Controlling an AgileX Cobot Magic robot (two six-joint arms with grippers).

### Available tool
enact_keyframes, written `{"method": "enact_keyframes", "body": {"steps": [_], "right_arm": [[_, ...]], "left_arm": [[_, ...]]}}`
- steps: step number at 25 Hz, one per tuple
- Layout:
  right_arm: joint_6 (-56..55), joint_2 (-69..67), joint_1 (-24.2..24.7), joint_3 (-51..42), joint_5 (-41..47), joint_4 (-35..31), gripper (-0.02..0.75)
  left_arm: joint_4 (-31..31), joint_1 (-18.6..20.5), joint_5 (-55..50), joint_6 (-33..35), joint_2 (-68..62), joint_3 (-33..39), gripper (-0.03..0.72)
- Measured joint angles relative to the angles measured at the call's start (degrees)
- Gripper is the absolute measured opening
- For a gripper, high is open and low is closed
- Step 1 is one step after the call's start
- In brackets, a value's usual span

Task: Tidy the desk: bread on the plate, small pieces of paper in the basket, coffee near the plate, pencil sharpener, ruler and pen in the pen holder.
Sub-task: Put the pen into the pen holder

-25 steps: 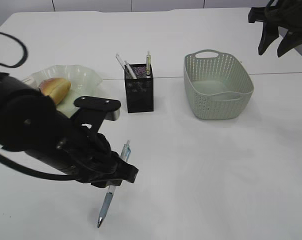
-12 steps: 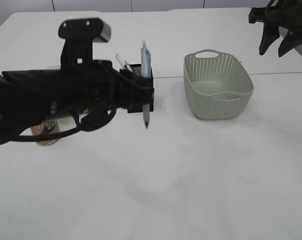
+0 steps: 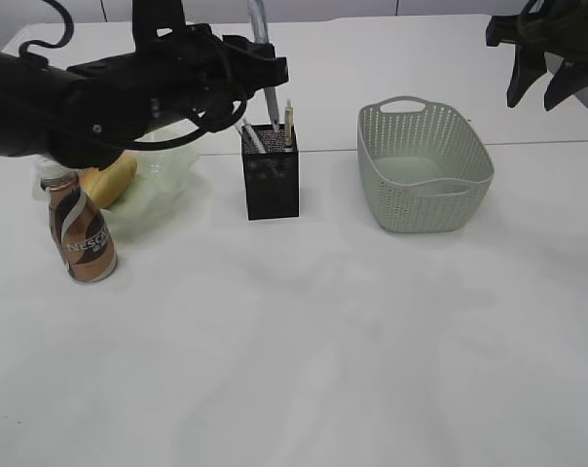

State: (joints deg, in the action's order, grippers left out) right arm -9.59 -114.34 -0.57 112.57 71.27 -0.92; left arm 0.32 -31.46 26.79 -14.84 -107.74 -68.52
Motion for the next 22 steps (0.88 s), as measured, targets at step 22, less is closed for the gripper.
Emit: {"method": "enact_keyframes", "body": {"steps": [22], "right_arm": [[0.05,0.00,0.00,0.00,0.00,1.55,0.318]], "left_arm": [[0.82,4.87,0.44,1.12,-17.90,-15.29,0.080]]}}
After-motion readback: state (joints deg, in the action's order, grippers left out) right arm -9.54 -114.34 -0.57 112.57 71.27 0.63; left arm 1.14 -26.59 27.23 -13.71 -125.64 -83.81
